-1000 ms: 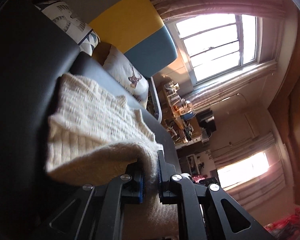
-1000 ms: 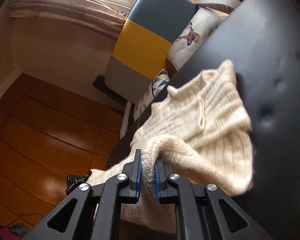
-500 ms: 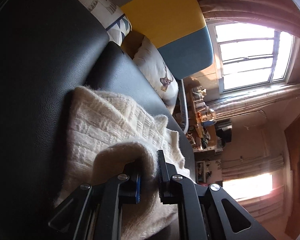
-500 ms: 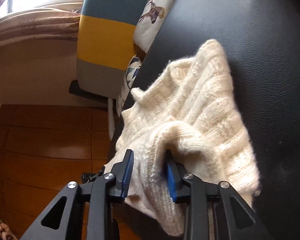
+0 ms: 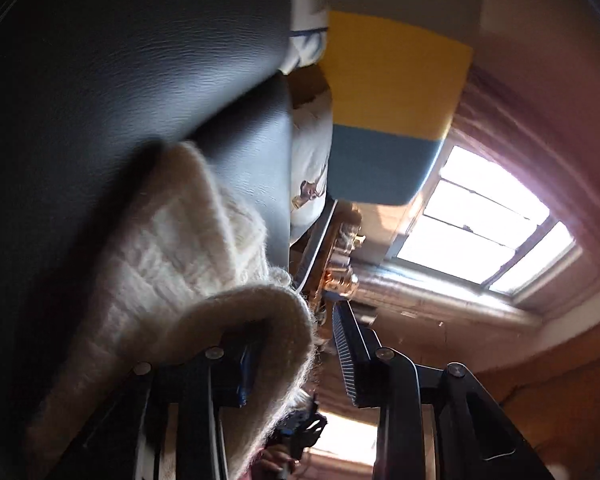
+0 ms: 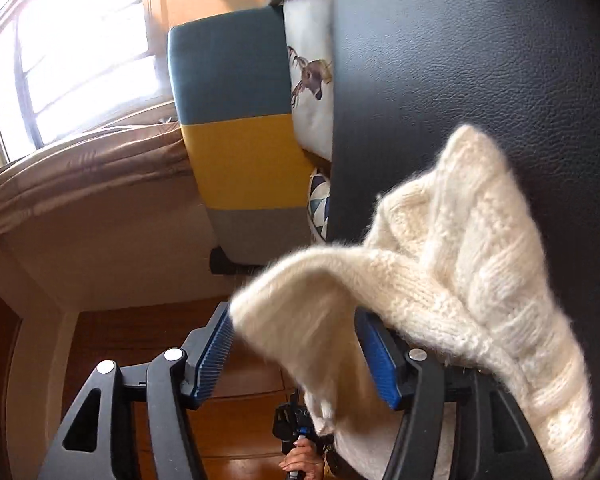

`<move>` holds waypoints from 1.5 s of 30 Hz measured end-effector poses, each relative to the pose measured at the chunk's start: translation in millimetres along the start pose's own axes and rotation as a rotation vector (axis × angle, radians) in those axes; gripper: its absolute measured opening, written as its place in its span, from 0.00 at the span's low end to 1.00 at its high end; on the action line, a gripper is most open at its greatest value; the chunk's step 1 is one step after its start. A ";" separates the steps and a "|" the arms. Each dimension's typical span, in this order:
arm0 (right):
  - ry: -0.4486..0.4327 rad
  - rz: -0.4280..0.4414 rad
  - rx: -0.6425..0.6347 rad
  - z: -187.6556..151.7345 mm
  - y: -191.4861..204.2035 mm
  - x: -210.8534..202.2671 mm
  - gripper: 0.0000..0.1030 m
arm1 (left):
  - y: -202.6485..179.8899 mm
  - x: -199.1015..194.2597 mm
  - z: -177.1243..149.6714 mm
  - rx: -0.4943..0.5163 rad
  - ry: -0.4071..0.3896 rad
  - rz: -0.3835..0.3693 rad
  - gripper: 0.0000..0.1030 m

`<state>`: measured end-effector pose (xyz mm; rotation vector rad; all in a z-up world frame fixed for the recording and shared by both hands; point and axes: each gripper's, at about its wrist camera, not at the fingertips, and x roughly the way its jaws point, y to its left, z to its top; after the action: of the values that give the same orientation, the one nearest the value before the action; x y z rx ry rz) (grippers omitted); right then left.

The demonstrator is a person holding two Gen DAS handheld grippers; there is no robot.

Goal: Fold clothes
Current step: 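Lift the sweater edge with both grippers and fold it over the body, then open both grippers and release the folded sweater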

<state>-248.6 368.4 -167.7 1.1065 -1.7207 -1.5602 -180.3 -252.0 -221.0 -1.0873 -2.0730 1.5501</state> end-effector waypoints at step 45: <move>0.303 -0.835 -0.807 -112.0 30.4 -8.2 0.46 | 20.8 -92.6 -143.9 0.735 0.101 0.563 0.07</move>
<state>-156.5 317.1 -118.5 1.5487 -0.2899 -2.1099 -17.3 -222.0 -173.4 -1.4374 -0.9814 2.1889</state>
